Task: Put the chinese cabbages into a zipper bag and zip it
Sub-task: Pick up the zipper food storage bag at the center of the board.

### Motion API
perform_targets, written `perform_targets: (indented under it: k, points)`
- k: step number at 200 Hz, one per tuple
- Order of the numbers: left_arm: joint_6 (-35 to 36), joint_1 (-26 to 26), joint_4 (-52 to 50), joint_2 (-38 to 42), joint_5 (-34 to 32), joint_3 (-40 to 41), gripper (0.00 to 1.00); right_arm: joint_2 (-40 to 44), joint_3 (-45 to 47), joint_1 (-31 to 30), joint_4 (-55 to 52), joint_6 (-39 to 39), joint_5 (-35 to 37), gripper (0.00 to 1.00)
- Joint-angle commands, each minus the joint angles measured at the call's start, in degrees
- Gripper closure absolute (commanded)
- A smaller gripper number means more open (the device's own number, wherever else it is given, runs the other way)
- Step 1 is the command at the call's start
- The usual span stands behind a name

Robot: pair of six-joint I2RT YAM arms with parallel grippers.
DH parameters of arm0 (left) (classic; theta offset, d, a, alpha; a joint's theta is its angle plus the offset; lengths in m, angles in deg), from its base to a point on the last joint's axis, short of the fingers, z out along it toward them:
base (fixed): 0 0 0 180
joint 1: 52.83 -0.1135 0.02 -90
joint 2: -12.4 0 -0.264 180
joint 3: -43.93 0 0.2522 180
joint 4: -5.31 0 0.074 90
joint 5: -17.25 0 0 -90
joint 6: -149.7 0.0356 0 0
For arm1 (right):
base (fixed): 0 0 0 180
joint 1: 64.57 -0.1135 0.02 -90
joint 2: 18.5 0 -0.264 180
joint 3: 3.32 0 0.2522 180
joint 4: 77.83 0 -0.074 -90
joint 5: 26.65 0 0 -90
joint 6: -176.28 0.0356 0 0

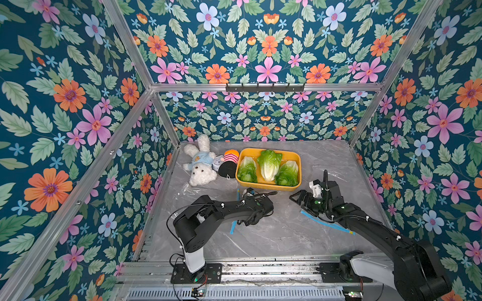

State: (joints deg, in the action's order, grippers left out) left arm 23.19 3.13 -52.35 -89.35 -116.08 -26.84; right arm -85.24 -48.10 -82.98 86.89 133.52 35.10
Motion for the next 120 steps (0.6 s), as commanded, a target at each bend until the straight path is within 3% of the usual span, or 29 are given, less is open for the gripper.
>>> perform_targets:
  k: [1,23,64,120]
  points:
    - [-1.69,-0.41,1.17,1.47,-2.02,0.56,0.85,0.25,-0.18,-0.14,0.59,1.21,-0.65,0.01]
    - [-0.74,-1.32,2.54,3.34,-1.24,1.62,1.0,0.16,-0.18,-0.29,0.96,1.67,-0.84,0.01]
    - [0.04,-1.26,1.84,8.78,3.18,0.27,1.0,0.12,-1.0,-2.99,2.46,4.17,-0.71,0.01]
    - [1.82,-0.62,5.06,19.97,14.82,-1.06,1.0,-5.13,-7.53,-17.24,7.92,10.64,3.62,0.02]
